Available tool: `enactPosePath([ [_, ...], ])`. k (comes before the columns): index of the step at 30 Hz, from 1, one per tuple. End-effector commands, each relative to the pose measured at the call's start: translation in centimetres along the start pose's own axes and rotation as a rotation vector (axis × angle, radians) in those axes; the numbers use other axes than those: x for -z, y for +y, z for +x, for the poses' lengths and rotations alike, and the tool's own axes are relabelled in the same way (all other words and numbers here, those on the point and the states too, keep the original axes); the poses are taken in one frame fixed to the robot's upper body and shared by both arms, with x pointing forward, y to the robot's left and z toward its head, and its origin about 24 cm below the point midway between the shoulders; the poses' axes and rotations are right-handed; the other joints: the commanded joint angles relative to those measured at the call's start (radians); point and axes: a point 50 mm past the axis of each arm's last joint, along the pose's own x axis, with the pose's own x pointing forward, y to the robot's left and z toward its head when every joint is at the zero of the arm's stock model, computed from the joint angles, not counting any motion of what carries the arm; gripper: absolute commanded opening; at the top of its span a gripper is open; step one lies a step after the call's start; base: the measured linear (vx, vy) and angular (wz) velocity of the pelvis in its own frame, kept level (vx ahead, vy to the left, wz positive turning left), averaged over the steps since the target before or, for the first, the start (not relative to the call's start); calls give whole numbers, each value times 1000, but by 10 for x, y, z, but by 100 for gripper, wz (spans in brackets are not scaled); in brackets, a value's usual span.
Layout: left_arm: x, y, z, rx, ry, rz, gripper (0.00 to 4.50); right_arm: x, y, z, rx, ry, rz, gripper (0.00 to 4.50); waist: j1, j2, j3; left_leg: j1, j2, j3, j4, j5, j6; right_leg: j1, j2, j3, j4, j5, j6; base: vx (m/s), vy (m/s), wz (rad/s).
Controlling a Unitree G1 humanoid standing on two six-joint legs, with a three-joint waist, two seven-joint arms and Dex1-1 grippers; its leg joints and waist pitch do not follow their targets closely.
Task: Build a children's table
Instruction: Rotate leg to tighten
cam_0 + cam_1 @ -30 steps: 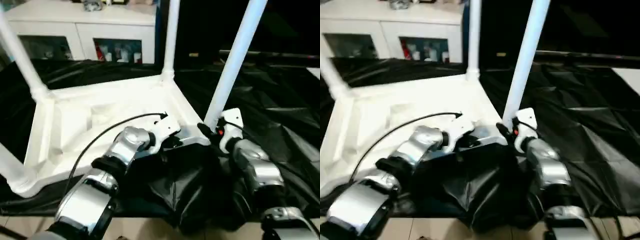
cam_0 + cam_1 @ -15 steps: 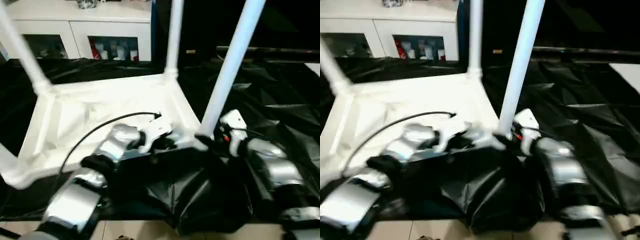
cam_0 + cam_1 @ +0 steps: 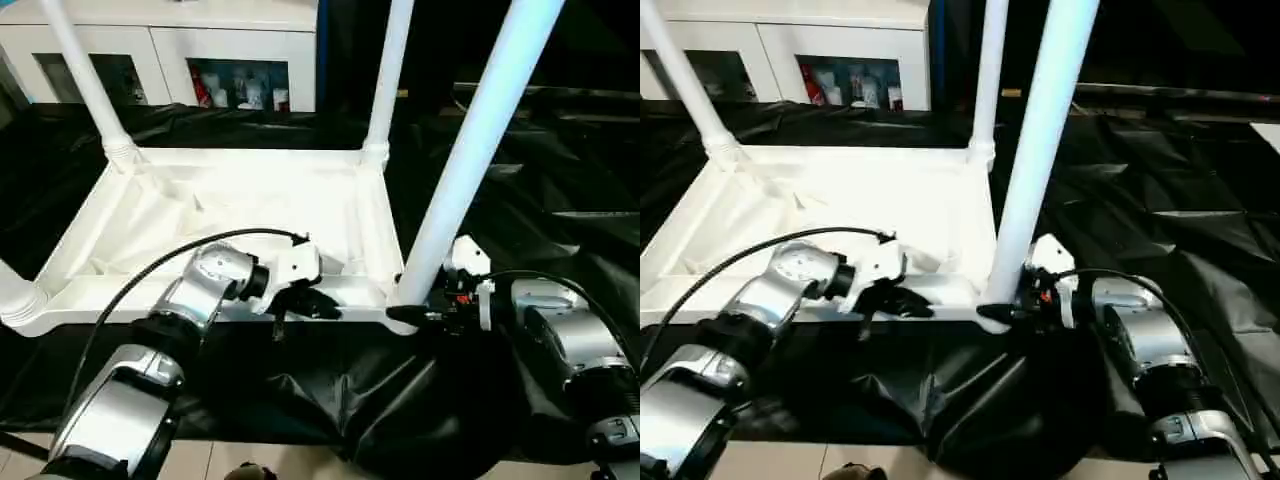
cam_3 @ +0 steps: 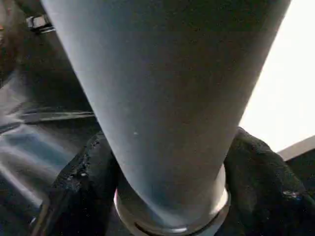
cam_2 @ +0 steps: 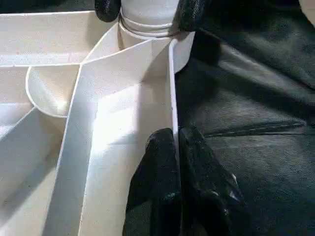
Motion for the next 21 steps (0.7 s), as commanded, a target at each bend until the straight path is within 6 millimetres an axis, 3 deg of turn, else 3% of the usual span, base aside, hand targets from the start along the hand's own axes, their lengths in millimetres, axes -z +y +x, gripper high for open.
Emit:
enactPosePath([
  [1, -3, -6, 3, 75, -23, 13, 0, -2, -5, -7, 22, 2, 8, 272, -1, -11, -62, 37, 63, -26, -70, -252, 50, 41, -62, 38, -64, -196, -257, 0, 0, 0],
  [5, -3, -6, 2, 71, -29, 12, 0, -1, -3, -7, 11, 1, 16, 263, -2, -13, -64, 36, 61, -25, -68, -245, 46, 41, -62, 39, -63, -181, -253, 0, 0, 0],
  [9, -4, -5, 4, 42, -38, 7, 0, 4, 0, -7, 16, -1, 40, 261, 0, -15, -67, 34, 59, -23, -63, -206, 63, 43, -62, 39, -59, -138, -258, 0, 0, 0],
  [11, -6, 4, 11, -73, -28, -2, 0, 13, -1, -3, 115, -4, 71, 261, -1, -17, -66, 32, 58, -22, -62, -195, 69, 43, -62, 39, -59, -126, -257, 0, 0, 0],
  [14, -8, 11, 17, -167, -31, -13, 0, 20, -5, 3, 246, -12, 115, 261, -4, -17, -62, 37, 54, -25, -66, -246, 44, 39, -64, 37, -72, -233, -237, 0, 0, 0],
  [17, -16, 15, 33, -242, -51, -45, 0, 27, -10, 16, 448, -58, 210, 261, -16, -14, -56, 42, 55, -34, -77, -340, -8, 32, -66, 38, -87, -374, -191, 0, 0, 0],
  [19, -19, 17, 40, -265, -57, -53, 0, 29, -11, 22, 507, -74, 244, 261, -22, -14, -55, 45, 54, -36, -80, -363, -22, 29, -65, 38, -92, -390, -175, 0, 0, 0],
  [21, -30, 20, 59, -340, -64, -63, 0, 28, -9, 42, 629, -125, 328, 261, -27, -9, -54, 50, 52, -37, -81, -388, -27, 24, -64, 40, -96, -404, -170, 0, 0, 0],
])
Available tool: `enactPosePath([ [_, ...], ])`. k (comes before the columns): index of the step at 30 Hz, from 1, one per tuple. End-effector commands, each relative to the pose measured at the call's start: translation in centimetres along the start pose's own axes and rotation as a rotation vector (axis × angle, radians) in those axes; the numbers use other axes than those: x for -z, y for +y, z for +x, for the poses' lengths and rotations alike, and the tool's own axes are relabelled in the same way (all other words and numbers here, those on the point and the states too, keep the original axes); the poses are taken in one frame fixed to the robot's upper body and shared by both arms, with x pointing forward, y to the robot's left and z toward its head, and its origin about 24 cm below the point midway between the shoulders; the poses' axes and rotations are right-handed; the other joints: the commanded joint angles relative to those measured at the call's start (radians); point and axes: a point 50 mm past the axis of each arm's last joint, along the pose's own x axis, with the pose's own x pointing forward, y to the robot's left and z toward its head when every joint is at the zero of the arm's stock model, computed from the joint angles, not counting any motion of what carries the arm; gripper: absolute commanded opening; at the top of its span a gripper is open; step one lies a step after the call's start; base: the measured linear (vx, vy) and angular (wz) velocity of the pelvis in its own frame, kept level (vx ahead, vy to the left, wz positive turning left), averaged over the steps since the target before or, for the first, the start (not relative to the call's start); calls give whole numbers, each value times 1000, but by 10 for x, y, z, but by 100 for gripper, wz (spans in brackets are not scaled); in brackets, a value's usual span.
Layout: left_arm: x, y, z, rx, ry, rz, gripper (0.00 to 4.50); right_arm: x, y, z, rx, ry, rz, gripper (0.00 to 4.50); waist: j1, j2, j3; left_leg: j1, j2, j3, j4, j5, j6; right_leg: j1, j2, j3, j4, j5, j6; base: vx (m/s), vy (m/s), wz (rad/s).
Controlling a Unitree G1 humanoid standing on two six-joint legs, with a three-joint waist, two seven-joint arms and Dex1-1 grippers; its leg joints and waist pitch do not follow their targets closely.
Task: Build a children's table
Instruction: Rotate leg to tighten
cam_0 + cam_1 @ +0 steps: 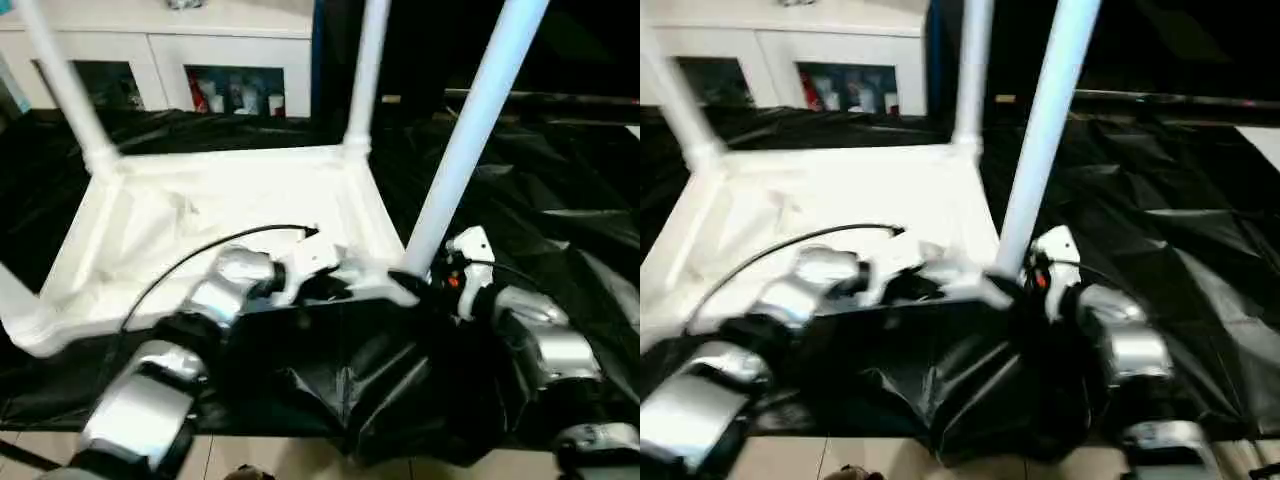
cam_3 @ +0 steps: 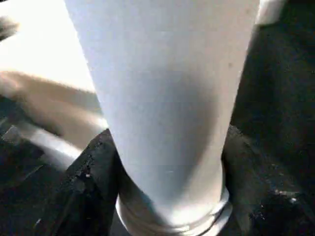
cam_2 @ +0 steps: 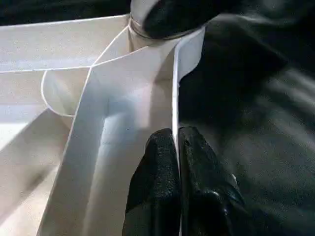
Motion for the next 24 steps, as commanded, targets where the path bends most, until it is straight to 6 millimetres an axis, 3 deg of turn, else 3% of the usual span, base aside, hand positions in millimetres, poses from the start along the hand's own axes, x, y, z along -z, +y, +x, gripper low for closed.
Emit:
enactPosePath([
  [1, -21, -6, 22, -57, -67, -10, 0, 18, 13, 13, 81, 62, 67, 261, -11, -10, -54, 39, 53, -43, -85, -408, -35, 17, -65, 34, -95, -434, -164, 0, 0, 0],
  [3, -31, -10, 34, -85, -90, -18, 0, 17, 28, 26, 98, 45, 103, 260, -16, -8, -52, 41, 51, -42, -86, -418, -31, 10, -62, 37, -101, -453, -151, 0, 0, 0],
  [4, -33, -12, 37, -82, -94, -5, 0, 17, 33, 30, 91, 44, 104, 260, -19, -12, -52, 40, 49, -44, -86, -427, -27, 13, -63, 37, -103, -471, -145, 0, 0, 0],
  [8, -34, -16, 38, -54, -102, 12, 0, 12, 44, 34, 26, -4, 108, 260, -19, -12, -54, 38, 50, -43, -87, -418, -8, 13, -63, 39, -107, -466, -133, 0, 0, 0],
  [9, -32, -16, 37, -50, -102, 11, 0, 10, 45, 34, 10, -19, 112, 295, -19, -19, -54, 35, 50, -41, -88, -406, -1, 14, -62, 39, -106, -448, -136, 0, 0, 0],
  [12, -28, -14, 32, -48, -101, 36, 0, 7, 40, 30, 2, -38, 90, 329, -17, -15, -55, 32, 52, -41, -88, -378, 9, 17, -63, 41, -101, -408, -144, 0, 0, 0],
  [14, -19, -14, 24, -14, -99, 52, 0, 2, 30, 24, -10, -50, 63, 347, -16, -22, -56, 29, 51, -39, -87, -363, 24, 21, -63, 40, -100, -389, -152, 0, 0, 0],
  [20, 3, -15, -3, 118, -50, 118, 0, -11, 16, 0, -207, -43, -69, 347, -9, -22, -58, 20, 53, -35, -81, -296, 61, 31, -64, 43, -88, -320, -176, 0, 0, 0],
  [24, 10, -14, -18, 187, -51, 119, 0, -13, 9, -13, -308, -4, -125, 347, 3, -20, -63, 25, 60, -27, -75, -236, 74, 30, -58, 40, -70, -220, -220, 0, 0, 0],
])
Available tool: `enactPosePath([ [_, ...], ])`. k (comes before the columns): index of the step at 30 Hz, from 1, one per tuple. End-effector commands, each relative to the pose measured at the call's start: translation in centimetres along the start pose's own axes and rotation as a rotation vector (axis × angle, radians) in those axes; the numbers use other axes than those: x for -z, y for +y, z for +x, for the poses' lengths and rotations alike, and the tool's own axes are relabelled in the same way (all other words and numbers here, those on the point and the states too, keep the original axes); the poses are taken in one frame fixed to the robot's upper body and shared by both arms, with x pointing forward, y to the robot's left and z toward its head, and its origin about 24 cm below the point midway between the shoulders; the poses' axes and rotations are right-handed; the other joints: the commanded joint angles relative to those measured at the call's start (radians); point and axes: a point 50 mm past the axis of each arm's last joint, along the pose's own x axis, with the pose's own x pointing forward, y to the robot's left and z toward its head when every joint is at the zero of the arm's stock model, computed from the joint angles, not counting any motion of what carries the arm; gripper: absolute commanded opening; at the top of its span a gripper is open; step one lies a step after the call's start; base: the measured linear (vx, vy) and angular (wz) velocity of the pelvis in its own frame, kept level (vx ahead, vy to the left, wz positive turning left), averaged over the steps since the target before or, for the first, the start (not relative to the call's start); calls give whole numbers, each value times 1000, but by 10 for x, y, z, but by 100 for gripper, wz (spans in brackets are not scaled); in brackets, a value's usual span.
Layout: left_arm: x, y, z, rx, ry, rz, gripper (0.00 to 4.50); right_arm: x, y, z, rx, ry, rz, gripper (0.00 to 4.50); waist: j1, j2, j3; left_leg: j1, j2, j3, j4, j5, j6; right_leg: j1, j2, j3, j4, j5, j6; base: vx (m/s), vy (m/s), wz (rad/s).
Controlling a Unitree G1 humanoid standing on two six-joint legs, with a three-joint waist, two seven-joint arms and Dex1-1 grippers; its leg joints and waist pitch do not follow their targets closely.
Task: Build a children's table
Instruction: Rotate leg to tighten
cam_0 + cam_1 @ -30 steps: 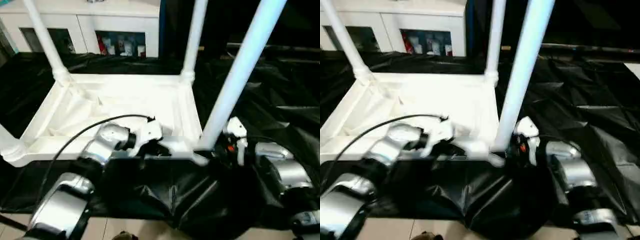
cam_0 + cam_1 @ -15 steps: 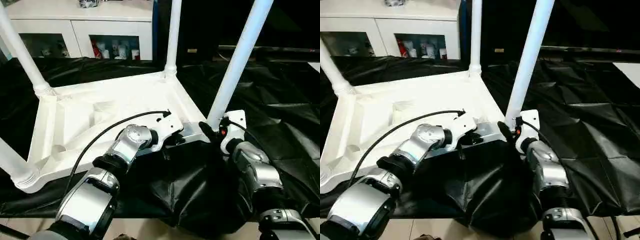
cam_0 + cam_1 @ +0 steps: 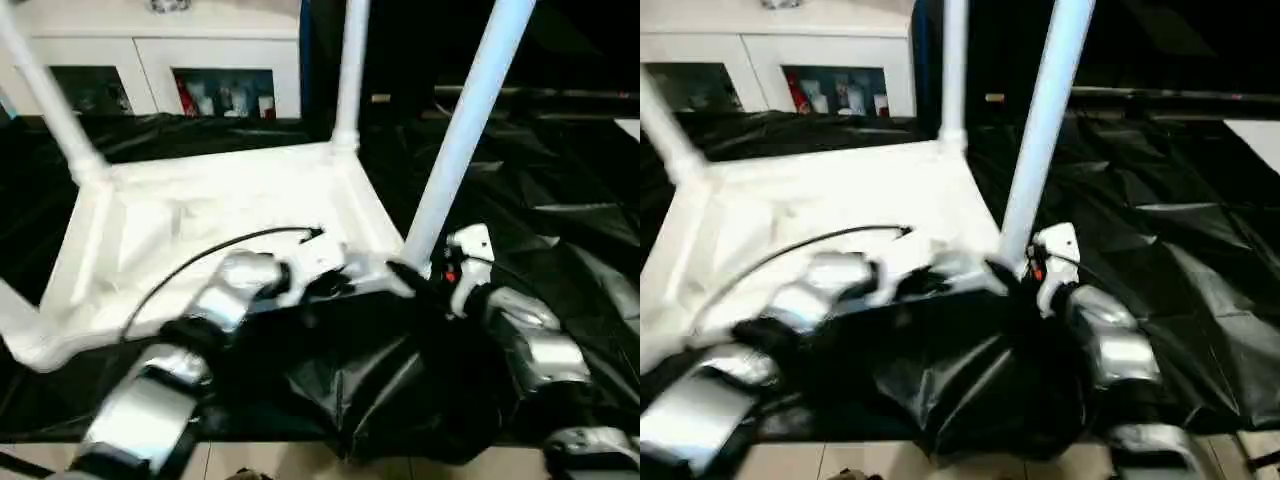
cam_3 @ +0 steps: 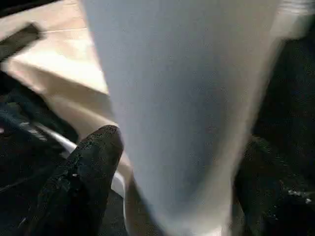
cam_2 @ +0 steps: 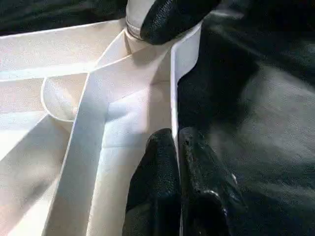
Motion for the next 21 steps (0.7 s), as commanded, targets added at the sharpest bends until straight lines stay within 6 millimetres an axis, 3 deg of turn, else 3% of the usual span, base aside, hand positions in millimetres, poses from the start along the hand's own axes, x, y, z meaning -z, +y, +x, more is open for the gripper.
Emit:
enactPosePath([
  [1, 1, -10, 0, 98, -26, 15, 0, -4, 4, -4, -96, 12, -35, 347, 6, -19, -64, 22, 64, -26, -63, -215, 82, 36, -59, 34, -63, -168, -240, 0, 0, 0],
  [5, 2, -14, -15, 186, -60, -5, 0, -4, 3, -19, -218, 86, -93, 347, 14, -23, -64, 20, 63, -21, -57, -178, 110, 37, -58, 32, -56, -109, -265, 0, 0, 0],
  [8, 3, -16, -24, 240, -55, -19, 0, -5, 0, -26, -259, 126, -127, 347, 21, -22, -61, 23, 66, -21, -59, -205, 97, 33, -60, 34, -61, -180, -257, 0, 0, 0],
  [10, 4, -16, -26, 242, -55, -18, 0, -6, -1, -27, -272, 136, -129, 347, 22, -23, -58, 26, 67, -23, -64, -240, 69, 31, -61, 35, -67, -242, -242, 0, 0, 0],
  [12, 3, -15, -27, 239, -57, -19, 0, -8, -3, -28, -276, 132, -126, 323, 21, -24, -57, 26, 67, -25, -66, -256, 53, 30, -61, 36, -69, -266, -233, 0, 0, 0],
  [16, 2, -16, -27, 237, -60, -23, 0, -9, -3, -26, -291, 128, -120, 293, 21, -27, -59, 26, 66, -24, -65, -248, 47, 30, -60, 37, -65, -239, -232, 0, 0, 0],
  [21, 2, -16, -27, 235, -60, -30, 0, -6, 1, -25, -321, 127, -100, 252, 22, -29, -61, 24, 64, -22, -60, -208, 66, 33, -60, 36, -60, -191, -242, 0, 0, 0],
])
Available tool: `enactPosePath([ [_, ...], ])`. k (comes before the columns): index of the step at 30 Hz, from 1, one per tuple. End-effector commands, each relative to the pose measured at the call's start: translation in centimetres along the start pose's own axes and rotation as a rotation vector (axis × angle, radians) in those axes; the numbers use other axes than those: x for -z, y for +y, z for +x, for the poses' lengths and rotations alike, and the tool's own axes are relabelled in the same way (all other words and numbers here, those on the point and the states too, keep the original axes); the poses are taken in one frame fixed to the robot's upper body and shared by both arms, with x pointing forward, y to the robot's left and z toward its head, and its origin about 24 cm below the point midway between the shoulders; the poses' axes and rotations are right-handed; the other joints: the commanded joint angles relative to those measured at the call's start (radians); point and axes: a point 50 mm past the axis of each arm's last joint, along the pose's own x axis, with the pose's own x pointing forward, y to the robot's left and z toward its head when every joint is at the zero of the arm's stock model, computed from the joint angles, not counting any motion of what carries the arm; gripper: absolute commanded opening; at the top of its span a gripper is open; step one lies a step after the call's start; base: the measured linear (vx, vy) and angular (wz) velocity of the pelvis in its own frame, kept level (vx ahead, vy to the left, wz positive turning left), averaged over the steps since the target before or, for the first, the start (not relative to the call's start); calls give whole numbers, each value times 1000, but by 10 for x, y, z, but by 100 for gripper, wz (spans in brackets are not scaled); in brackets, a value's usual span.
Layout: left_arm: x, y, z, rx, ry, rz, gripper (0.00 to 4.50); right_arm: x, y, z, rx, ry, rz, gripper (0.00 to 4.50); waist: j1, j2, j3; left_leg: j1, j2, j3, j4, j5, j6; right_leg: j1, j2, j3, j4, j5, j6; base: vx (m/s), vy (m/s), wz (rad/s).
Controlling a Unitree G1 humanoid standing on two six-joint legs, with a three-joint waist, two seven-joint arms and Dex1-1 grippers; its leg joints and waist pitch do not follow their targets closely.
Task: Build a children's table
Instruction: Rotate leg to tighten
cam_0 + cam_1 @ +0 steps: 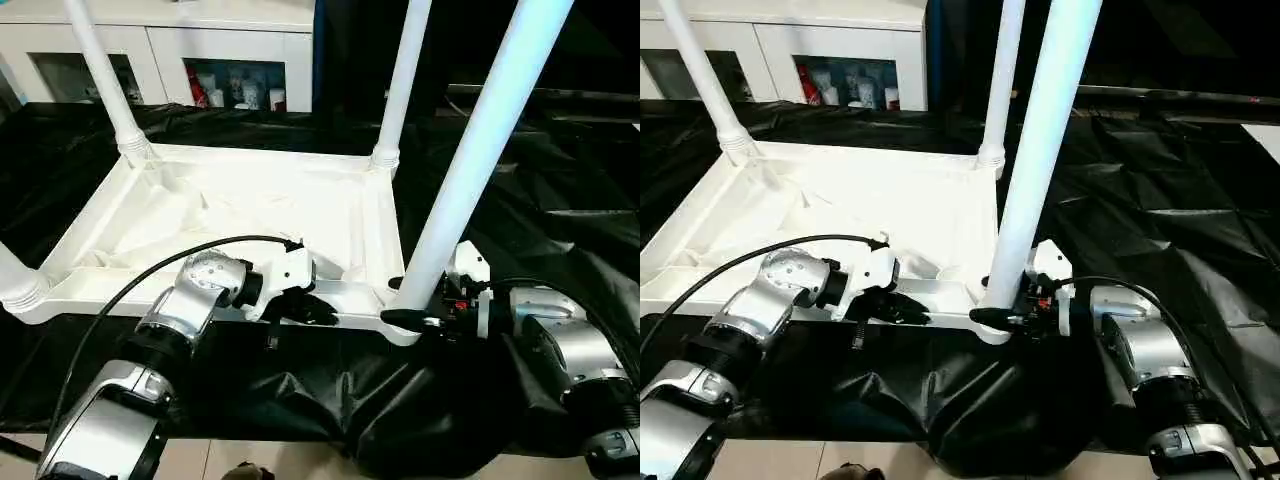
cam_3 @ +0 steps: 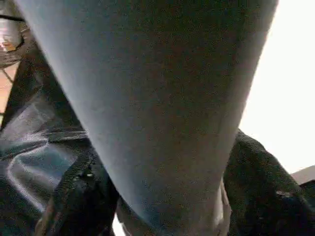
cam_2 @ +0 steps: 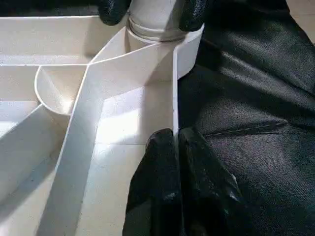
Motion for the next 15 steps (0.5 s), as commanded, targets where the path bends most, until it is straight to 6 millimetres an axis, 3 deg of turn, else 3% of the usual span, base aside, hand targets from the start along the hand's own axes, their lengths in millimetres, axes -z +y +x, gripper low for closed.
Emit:
enactPosePath([
  [1, -4, -5, 2, 53, -59, 6, 0, 1, -6, -11, 49, 19, 11, 244, 0, -19, -67, 29, 62, -27, -63, -205, 69, 38, -59, 34, -62, -190, -242, 0, 0, 0],
  [6, -5, 2, 7, -40, -44, 14, 0, 6, -4, -7, 96, 8, 32, 235, 0, -20, -65, 29, 61, -28, -63, -221, 64, 37, -60, 34, -66, -217, -234, 0, 0, 0],
  [8, -7, 16, 19, -195, -26, -14, 0, 19, -14, 3, 343, 32, 61, 229, -9, -19, -61, 33, 57, -30, -67, -259, 35, 27, -60, 36, -76, -296, -209, 0, 0, 0],
  [10, -14, 20, 31, -250, -52, -44, 0, 25, -17, 12, 466, 14, 111, 220, -19, -20, -59, 35, 56, -37, -73, -309, -4, 31, -63, 33, -84, -389, -184, 0, 0, 0],
  [11, -14, 20, 31, -253, -53, -46, 0, 25, -17, 12, 473, 13, 114, 211, -22, -22, -60, 41, 56, -39, -73, -336, -14, 27, -64, 33, -90, -413, -175, 0, 0, 0],
  [12, -20, 23, 44, -296, -62, -68, 0, 29, -20, 21, 585, -13, 177, 207, -26, -17, -59, 40, 55, -39, -74, -343, -16, 26, -63, 35, -90, -412, -174, 0, 0, 0],
  [13, -25, 25, 53, -320, -68, -77, 0, 30, -21, 27, 649, -27, 216, 204, -34, -16, -54, 47, 54, -39, -76, -383, -23, 16, -58, 36, -98, -442, -170, 0, 0, 0],
  [15, -31, 26, 64, -351, -81, -91, 0, 30, -21, 36, 704, -43, 260, 200, -39, -14, -59, 46, 53, -44, -78, -403, -30, 23, -61, 33, -100, -462, -155, 0, 0, 0],
])
